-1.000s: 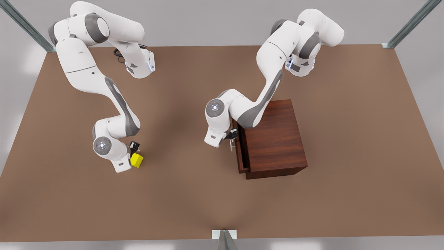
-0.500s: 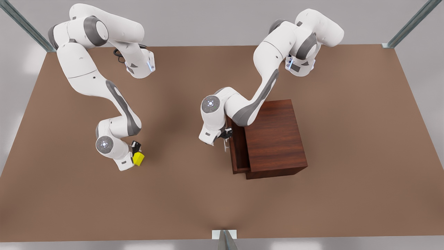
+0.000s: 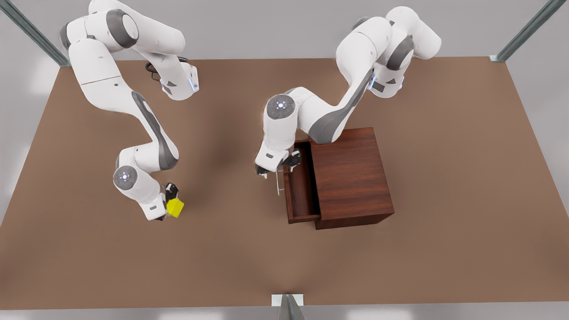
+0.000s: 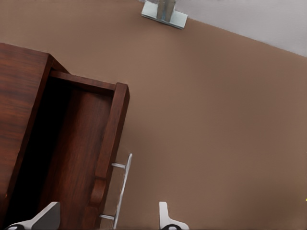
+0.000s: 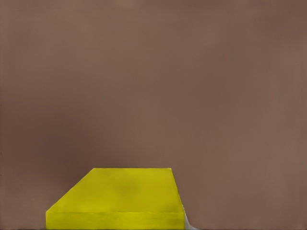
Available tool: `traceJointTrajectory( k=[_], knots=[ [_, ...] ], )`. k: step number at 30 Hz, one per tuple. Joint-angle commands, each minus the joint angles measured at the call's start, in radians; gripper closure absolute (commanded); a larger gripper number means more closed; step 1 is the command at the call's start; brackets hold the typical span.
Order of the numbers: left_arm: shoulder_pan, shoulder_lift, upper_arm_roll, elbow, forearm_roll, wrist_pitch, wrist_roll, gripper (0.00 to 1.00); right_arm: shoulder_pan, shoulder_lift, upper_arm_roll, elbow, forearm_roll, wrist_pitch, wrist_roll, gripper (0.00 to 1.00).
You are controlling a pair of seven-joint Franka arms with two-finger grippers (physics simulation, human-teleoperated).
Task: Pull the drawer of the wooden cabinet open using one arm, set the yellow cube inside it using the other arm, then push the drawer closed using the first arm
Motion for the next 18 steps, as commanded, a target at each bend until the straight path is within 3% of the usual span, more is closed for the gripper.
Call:
traceJointTrajectory(
  k=[1, 3, 4, 6, 7, 9, 10, 13, 17, 18],
  knots=[
    [0.099, -0.058, 0.003, -0.002, -0.101, -0.247, 0.352, 0.0, 0.001, -0.023, 0.039, 0.022, 0.04, -0.075, 0.132, 0.3],
    [0.202, -0.085, 0.012, -0.007, -0.102, -0.311, 0.522, 0.0, 0.002, -0.048, 0.104, 0.039, 0.046, -0.106, 0.262, 0.3],
    [0.337, -0.11, 0.012, -0.007, -0.102, -0.356, 0.774, 0.0, 0.007, -0.048, 0.167, 0.097, 0.046, -0.189, 0.391, 0.3],
    [0.471, -0.16, 0.015, -0.01, -0.102, -0.379, 0.996, 0.0, 0.018, -0.048, 0.24, 0.142, 0.038, -0.242, 0.563, 0.3],
    [0.537, -0.255, 0.015, -0.097, -0.102, -0.399, 1.062, 0.0, 0.025, -0.046, 0.266, 0.16, 0.035, -0.265, 0.632, 0.3],
    [0.57, -0.594, 0.014, -0.588, -0.077, -0.146, 1.081, 0.0, 0.11, -0.043, 0.266, 0.237, 0.031, -0.35, 0.747, 0.3],
    [0.603, -0.659, 0.009, -0.667, -0.045, -0.138, 1.087, 0.0, 0.145, -0.043, 0.266, 0.246, 0.029, -0.357, 0.805, 0.3],
    [0.603, -0.589, 0.003, -0.608, -0.01, -0.147, 1.121, 0.0, 0.257, -0.016, 0.265, 0.336, -0.006, -0.416, 0.971, 0.3],
    [0.578, -0.507, 0.001, -0.565, 0.041, -0.153, 1.113, 0.0, 0.449, 0.145, 0.239, 0.606, -0.057, -0.574, 1.14, 0.29],
    [0.558, -0.498, 0.001, -0.565, 0.041, -0.152, 1.092, 0.0, 0.508, 0.159, 0.194, 0.636, -0.058, -0.574, 1.137, 0.29]
  ],
)
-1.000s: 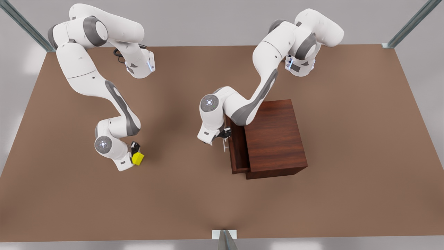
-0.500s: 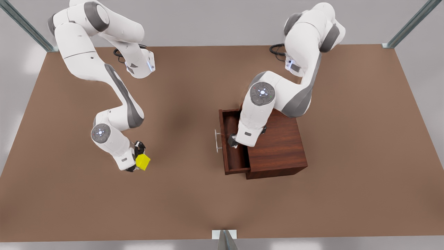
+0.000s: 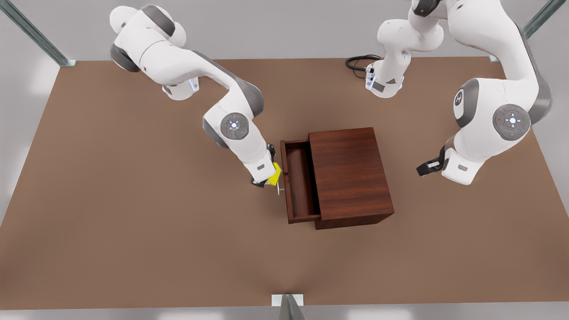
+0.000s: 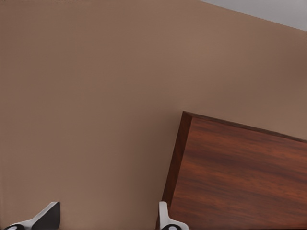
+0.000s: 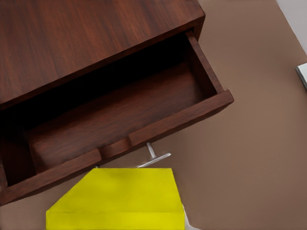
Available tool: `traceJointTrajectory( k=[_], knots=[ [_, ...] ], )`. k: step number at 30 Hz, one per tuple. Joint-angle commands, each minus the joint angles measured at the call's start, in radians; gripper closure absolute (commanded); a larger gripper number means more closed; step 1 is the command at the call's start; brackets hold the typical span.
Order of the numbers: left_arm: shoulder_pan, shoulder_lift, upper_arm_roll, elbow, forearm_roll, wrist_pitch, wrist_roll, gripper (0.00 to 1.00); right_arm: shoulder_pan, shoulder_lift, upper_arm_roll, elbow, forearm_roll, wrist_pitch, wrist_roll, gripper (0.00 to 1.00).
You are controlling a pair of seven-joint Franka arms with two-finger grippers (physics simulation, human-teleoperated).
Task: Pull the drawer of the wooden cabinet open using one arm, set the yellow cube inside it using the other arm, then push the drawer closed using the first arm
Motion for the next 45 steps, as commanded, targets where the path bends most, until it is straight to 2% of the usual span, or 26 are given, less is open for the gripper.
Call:
traceJointTrajectory(
  k=[1, 3, 7, 12, 14, 22, 41, 45],
  knots=[
    [-0.007, 0.018, -0.001, 0.002, 0.005, 0.016, 0.443, 0.0, 0.068, 0.043, -0.033, 0.075, -0.025, -0.129, 0.599, 0.28],
    [-0.017, 0.044, 0.001, 0.027, -0.031, 0.016, 0.411, 0.0, 0.124, 0.079, -0.054, 0.136, -0.025, -0.129, 0.545, 0.28],
    [-0.032, 0.058, 0.001, 0.027, -0.031, 0.02, 0.409, 0.01, 0.247, 0.082, -0.154, 0.139, -0.031, -0.112, 0.458, 0.28],
    [-0.03, 0.058, 0.001, 0.027, -0.031, 0.02, 0.409, 0.01, 0.296, 0.134, -0.177, 0.181, -0.032, -0.077, 0.429, 0.28],
    [-0.03, 0.058, 0.001, 0.027, -0.031, 0.02, 0.409, 0.01, 0.367, 0.151, -0.237, 0.207, -0.032, -0.071, 0.413, 0.28],
    [-0.03, 0.059, 0.001, 0.027, -0.031, 0.02, 0.409, 0.01, 0.382, 0.172, -0.24, 0.207, -0.032, -0.057, 0.378, 0.27],
    [-0.021, 0.061, 0.004, 0.027, -0.029, 0.026, 0.42, 0.01, 0.385, 0.16, -0.231, 0.202, -0.132, -0.035, -0.364, 0.27],
    [-0.017, 0.064, 0.006, 0.027, -0.029, 0.031, 0.422, 0.01, 0.387, 0.16, -0.225, 0.198, -0.147, -0.012, -0.412, 0.27]
  ],
)
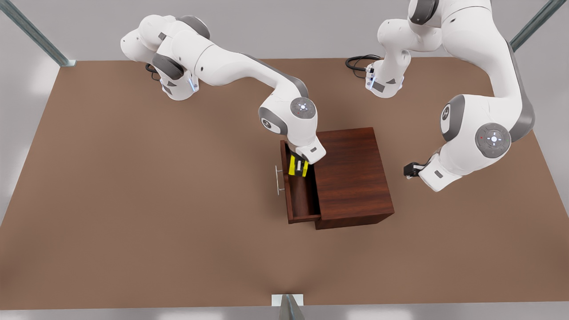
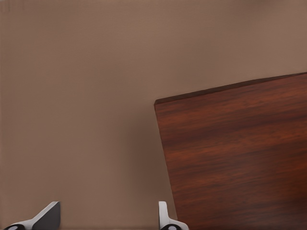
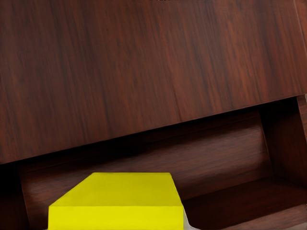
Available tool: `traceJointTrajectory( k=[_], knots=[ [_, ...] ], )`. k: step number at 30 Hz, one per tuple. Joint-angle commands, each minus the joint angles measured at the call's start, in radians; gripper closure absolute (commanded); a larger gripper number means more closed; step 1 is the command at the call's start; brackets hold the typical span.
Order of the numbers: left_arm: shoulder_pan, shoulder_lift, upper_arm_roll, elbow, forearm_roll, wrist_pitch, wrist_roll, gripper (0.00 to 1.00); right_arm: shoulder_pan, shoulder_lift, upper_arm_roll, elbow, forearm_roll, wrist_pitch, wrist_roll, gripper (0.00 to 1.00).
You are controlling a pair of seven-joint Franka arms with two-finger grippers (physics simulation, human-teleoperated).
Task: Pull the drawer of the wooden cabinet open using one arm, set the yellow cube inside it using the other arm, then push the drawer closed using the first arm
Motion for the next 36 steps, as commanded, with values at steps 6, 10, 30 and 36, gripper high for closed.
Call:
traceJointTrajectory(
  k=[6, 10, 30, 36],
  knots=[
    [0.019, -0.001, 0.004, 0.0, -0.001, 0.007, 0.042, 0.0, -0.002, -0.011, 0.009, 0.006, -0.001, 0.001, -0.359, 0.0],
    [-0.067, 0.019, -0.001, 0.045, 0.001, 0.009, -0.068, 0.0, -0.159, -0.22, -0.02, 0.007, 0.033, -0.177, 0.046, 0.0],
    [-0.421, 0.401, -0.185, 0.203, -0.39, 0.793, 0.887, 0.79, -0.468, -0.562, -0.41, -0.312, 0.406, -0.315, 0.476, 0.0],
    [-0.417, 0.427, -0.182, 0.172, -0.403, 0.722, 1.225, 0.79, -0.48, -0.562, -0.41, -0.31, 0.418, -0.301, 0.465, 0.0]
  ],
)
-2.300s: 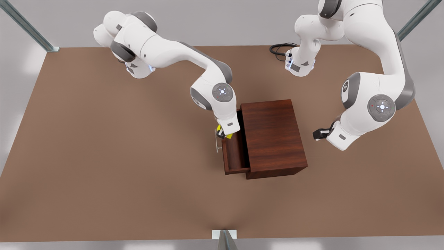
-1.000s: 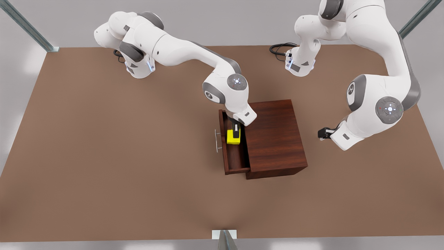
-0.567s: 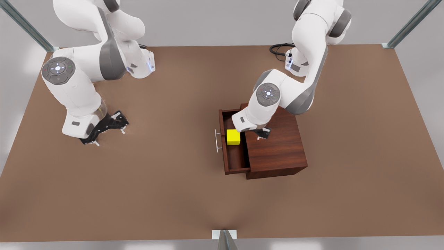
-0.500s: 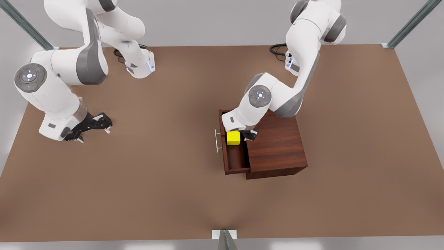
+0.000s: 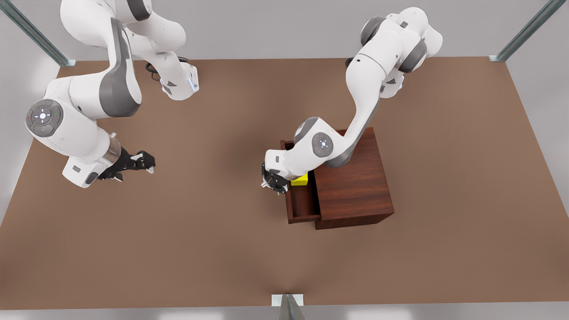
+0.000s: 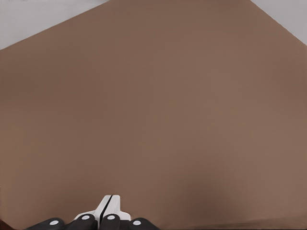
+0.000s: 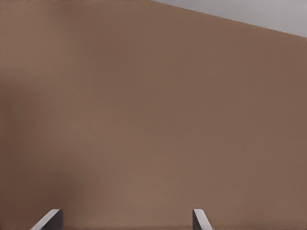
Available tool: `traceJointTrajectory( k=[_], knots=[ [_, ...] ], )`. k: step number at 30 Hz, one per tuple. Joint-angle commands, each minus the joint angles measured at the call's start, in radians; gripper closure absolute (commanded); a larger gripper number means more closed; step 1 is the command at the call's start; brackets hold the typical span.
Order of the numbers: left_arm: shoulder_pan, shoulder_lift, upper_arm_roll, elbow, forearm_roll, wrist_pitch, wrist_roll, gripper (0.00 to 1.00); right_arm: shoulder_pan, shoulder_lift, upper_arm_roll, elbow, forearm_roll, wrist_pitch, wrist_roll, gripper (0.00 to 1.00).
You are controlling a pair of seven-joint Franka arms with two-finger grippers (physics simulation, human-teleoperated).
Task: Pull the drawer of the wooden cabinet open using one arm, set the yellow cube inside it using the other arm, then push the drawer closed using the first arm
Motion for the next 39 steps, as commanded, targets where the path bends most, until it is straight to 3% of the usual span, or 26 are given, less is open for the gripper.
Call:
traceJointTrajectory(
  k=[1, 6, 20, 29, 39],
  knots=[
    [0.003, -0.002, 0.001, -0.004, 0.038, -0.023, 0.794, 0.79, -0.005, -0.001, 0.001, 0.007, 0.01, 0.006, 0.118, 0.0],
    [-0.001, -0.002, 0.029, 0.005, 0.116, -0.164, 0.788, 0.79, 0.003, -0.001, -0.001, 0.023, 0.01, 0.006, 0.123, 0.0],
    [-0.031, 0.041, 0.026, 0.007, 0.153, -0.12, 0.654, 0.79, 0.001, -0.001, -0.001, 0.023, 0.01, 0.007, 0.121, 0.0],
    [-0.026, 0.03, 0.036, 0.005, 0.168, -0.184, 0.653, 0.79, 0.003, 0.0, -0.001, 0.023, 0.012, 0.007, 0.121, 0.0],
    [-0.031, 0.013, 0.121, 0.005, 0.216, -0.304, 0.541, 0.79, 0.005, 0.0, -0.001, 0.022, 0.013, 0.007, 0.121, 0.0]
  ],
)
